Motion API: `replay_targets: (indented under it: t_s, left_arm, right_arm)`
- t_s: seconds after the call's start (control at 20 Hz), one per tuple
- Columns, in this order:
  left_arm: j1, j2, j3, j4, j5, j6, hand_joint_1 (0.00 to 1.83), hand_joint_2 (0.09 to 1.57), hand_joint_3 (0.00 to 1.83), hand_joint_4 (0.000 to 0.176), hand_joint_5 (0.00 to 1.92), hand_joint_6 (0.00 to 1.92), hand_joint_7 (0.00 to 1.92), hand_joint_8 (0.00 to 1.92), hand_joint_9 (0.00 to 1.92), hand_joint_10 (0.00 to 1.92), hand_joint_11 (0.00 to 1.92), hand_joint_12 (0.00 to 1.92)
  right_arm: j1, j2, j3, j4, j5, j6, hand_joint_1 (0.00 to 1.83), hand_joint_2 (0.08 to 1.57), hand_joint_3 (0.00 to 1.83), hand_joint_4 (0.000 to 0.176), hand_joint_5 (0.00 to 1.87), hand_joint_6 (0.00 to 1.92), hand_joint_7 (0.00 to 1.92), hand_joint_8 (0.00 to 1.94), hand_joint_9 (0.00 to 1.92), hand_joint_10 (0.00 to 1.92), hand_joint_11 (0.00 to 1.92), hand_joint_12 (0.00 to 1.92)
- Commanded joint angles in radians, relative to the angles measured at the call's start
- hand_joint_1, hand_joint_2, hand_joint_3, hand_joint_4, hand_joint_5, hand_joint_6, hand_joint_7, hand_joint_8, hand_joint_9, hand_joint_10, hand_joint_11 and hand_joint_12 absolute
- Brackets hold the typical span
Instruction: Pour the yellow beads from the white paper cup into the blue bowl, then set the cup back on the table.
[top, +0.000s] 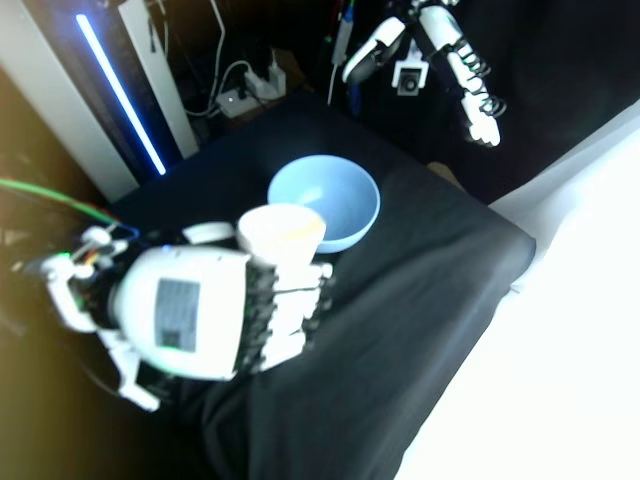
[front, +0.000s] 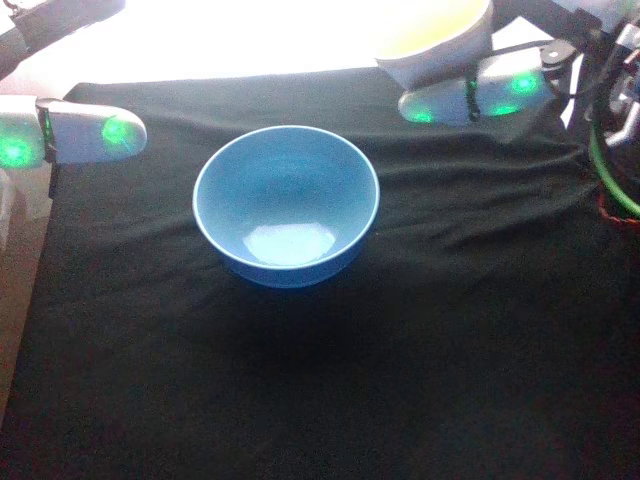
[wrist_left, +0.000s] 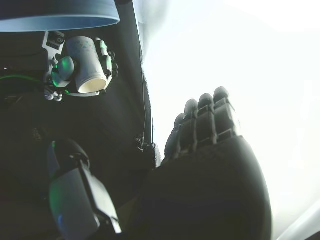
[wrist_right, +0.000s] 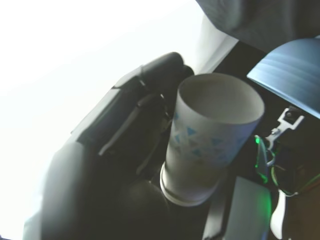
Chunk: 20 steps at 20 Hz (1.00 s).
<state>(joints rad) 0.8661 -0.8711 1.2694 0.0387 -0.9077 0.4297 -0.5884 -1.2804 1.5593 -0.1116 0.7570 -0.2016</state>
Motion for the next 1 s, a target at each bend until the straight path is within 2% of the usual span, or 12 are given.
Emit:
replay_targets:
  t_s: [0.0,0.05,0.2,0.3,0.4,0.55,0.6,0.7,0.8,0.85,0.9,0.95]
  left_arm:
    - [-0.008,-0.008,0.003,-0.029,-0.109,-0.008,0.47,0.8,0.0,0.0,0.0,0.0,0.13,0.01,0.06,0.0,0.04,0.03]
    - [-0.008,-0.009,0.004,-0.029,-0.109,-0.008,0.47,0.81,0.01,0.0,0.0,0.0,0.16,0.02,0.08,0.01,0.04,0.03]
    - [-0.009,-0.013,0.007,-0.025,-0.105,-0.009,0.49,0.8,0.0,0.0,0.0,0.0,0.15,0.01,0.07,0.0,0.04,0.04]
    - [-0.009,-0.015,0.011,-0.021,-0.105,-0.015,0.48,0.81,0.01,0.0,0.0,0.0,0.14,0.02,0.08,0.0,0.04,0.05]
    - [-0.009,-0.015,0.014,-0.016,-0.101,-0.019,0.49,0.82,0.01,0.0,0.0,0.0,0.02,0.0,0.01,0.0,0.04,0.04]
    - [-0.009,-0.016,0.016,-0.015,-0.099,-0.019,0.48,0.81,0.0,0.014,0.0,0.0,0.01,0.0,0.01,0.0,0.09,0.07]
    - [-0.009,-0.021,0.018,-0.015,-0.099,-0.019,0.45,0.81,0.0,0.006,0.0,0.0,0.04,0.01,0.04,0.01,0.11,0.08]
    - [-0.009,-0.027,0.023,-0.015,-0.096,-0.023,0.45,0.79,0.0,0.0,0.0,0.0,0.08,0.0,0.08,0.01,0.1,0.11]
    - [-0.009,-0.031,0.027,-0.014,-0.094,-0.027,0.47,0.79,0.0,0.0,0.0,0.0,0.11,0.02,0.07,0.0,0.09,0.12]
    - [-0.009,-0.032,0.028,-0.012,-0.094,-0.028,0.47,0.8,0.0,0.0,0.0,0.0,0.14,0.01,0.07,0.0,0.05,0.21]
    - [-0.009,-0.032,0.028,-0.011,-0.094,-0.028,0.44,0.8,0.0,0.0,0.0,0.0,0.18,0.01,0.08,0.0,0.01,0.31]
    - [-0.011,-0.032,0.029,-0.01,-0.093,-0.028,0.43,0.79,0.0,0.007,0.0,0.0,0.18,0.0,0.09,0.0,0.0,0.33]
  right_arm:
    - [0.019,-0.003,-0.002,0.025,0.12,0.011,1.29,1.05,0.0,0.0,1.04,0.74,1.26,0.67,1.46,0.06,1.13,0.94]
    - [0.024,-0.007,-0.002,0.02,0.12,0.011,1.29,1.04,0.0,0.0,1.07,0.66,1.26,0.67,1.48,0.07,1.13,1.03]
    - [0.038,-0.02,-0.003,-0.016,0.118,0.011,1.29,1.04,0.0,0.0,1.08,0.65,1.27,0.67,1.48,0.07,1.13,1.05]
    - [0.051,-0.023,-0.005,-0.048,0.113,0.011,1.29,1.05,0.0,0.0,1.02,0.75,1.25,0.69,1.49,0.06,1.13,1.04]
    - [0.066,-0.023,-0.008,-0.086,0.098,0.011,1.28,1.08,0.0,0.0,0.93,0.88,1.21,0.75,1.48,0.04,1.15,1.01]
    - [0.113,-0.024,-0.01,-0.186,0.038,0.011,1.28,1.09,0.0,0.0,0.9,0.94,1.2,0.77,1.5,0.03,1.19,0.96]
    - [0.134,-0.027,-0.012,-0.226,0.01,0.011,1.28,1.09,0.0,0.0,0.9,0.97,1.2,0.76,1.47,0.02,1.18,0.95]
    - [0.167,-0.034,-0.011,-0.288,-0.035,0.011,1.27,1.09,0.0,0.0,0.94,0.89,1.16,0.84,1.44,0.0,1.11,1.03]
    - [0.194,-0.039,-0.011,-0.342,-0.064,0.011,1.28,1.09,0.0,0.0,0.98,0.79,1.14,0.91,1.46,0.04,1.02,1.33]
    - [0.202,-0.043,-0.012,-0.367,-0.075,0.011,1.28,1.08,0.0,0.0,0.98,0.76,1.15,0.91,1.49,0.07,1.03,1.4]
    - [0.205,-0.046,-0.012,-0.385,-0.082,0.011,1.28,1.08,0.0,0.0,0.99,0.75,1.16,0.89,1.49,0.09,1.02,1.43]
    - [0.205,-0.046,-0.012,-0.392,-0.084,0.011,1.28,1.07,0.0,0.0,1.02,0.74,1.17,0.84,1.47,0.09,1.02,1.39]
